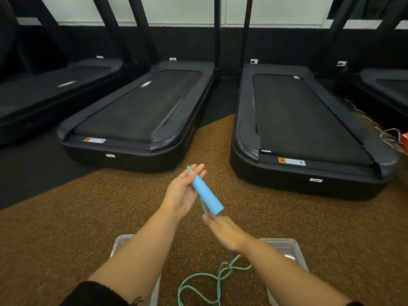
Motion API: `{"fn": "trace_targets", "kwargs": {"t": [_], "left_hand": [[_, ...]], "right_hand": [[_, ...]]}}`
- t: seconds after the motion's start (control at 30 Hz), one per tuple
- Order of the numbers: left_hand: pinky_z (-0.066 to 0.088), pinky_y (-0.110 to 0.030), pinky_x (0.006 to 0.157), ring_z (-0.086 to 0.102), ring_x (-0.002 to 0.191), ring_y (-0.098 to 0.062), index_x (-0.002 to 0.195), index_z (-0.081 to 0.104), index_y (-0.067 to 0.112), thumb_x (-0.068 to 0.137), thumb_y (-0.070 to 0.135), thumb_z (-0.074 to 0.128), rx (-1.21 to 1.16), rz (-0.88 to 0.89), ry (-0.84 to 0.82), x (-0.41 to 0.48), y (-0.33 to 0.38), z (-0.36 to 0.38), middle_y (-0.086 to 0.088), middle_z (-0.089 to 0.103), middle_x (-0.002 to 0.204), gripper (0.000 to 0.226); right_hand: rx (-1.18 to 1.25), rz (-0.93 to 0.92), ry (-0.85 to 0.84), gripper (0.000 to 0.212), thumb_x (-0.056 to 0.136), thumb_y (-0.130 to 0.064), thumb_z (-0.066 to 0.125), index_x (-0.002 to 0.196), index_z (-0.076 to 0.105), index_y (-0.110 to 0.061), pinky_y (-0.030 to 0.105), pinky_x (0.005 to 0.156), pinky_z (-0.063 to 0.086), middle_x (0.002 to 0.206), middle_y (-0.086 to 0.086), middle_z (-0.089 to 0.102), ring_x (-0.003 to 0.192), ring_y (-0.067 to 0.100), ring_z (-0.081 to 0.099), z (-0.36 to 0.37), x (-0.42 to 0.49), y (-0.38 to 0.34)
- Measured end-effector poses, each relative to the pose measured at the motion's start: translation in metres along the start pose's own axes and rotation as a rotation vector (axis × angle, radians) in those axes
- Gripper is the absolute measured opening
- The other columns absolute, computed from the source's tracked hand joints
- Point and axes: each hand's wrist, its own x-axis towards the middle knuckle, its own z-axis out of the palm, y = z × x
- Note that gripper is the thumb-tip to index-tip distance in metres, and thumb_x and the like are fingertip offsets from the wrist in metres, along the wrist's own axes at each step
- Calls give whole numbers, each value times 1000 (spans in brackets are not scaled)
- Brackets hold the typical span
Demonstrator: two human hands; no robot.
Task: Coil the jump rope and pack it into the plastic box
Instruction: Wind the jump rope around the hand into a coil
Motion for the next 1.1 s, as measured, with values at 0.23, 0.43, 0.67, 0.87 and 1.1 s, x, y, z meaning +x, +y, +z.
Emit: {"fn": "trace_targets", "kwargs": {"t": [0.23, 0.43, 0.67, 0.87, 1.1], "left_hand": [[41, -30, 101, 50, 122, -21, 135, 42, -2, 92, -11, 41, 384, 112, -1, 8, 6, -7, -19, 51, 137, 44], [49, -8, 70, 59, 83, -7, 119, 57, -3, 93, -5, 45, 854, 95, -115, 7, 1, -8, -10, 63, 104, 29], [50, -29, 74, 62, 65, -12, 74, 61, 5, 99, 41, 32, 883, -12, -298, -7, -15, 9, -7, 63, 71, 52], [49, -36, 80, 66, 70, -19, 83, 62, 15, 98, 36, 41, 722, -144, -383, -23, -12, 20, -3, 63, 71, 34], [56, -28, 64, 64, 57, -12, 97, 60, 10, 100, 22, 38, 654, -131, -422, -34, 1, 28, -1, 59, 69, 25]], "right_hand": [[-127, -158, 31, 40, 96, -32, 44, 57, 38, -23, 31, 59, 33, 57, -8, 40, 55, 9, 37, -11, -6, -15], [-180, -306, 188, 40, 92, -31, 50, 56, 37, -22, 31, 53, 29, 51, -8, 36, 52, 8, 34, -37, -5, -31], [-194, -376, 295, 34, 83, -41, 50, 64, 59, -15, 42, 62, 51, 57, 0, 66, 55, 13, 59, -71, 5, -37], [-141, -366, 274, 26, 79, -38, 54, 56, 52, -25, 34, 57, 38, 52, -9, 49, 54, 10, 43, -91, 11, -41], [102, -310, 160, 42, 94, -28, 49, 53, 47, -20, 28, 61, 34, 48, -11, 45, 56, 7, 40, -89, 20, -44]]}}
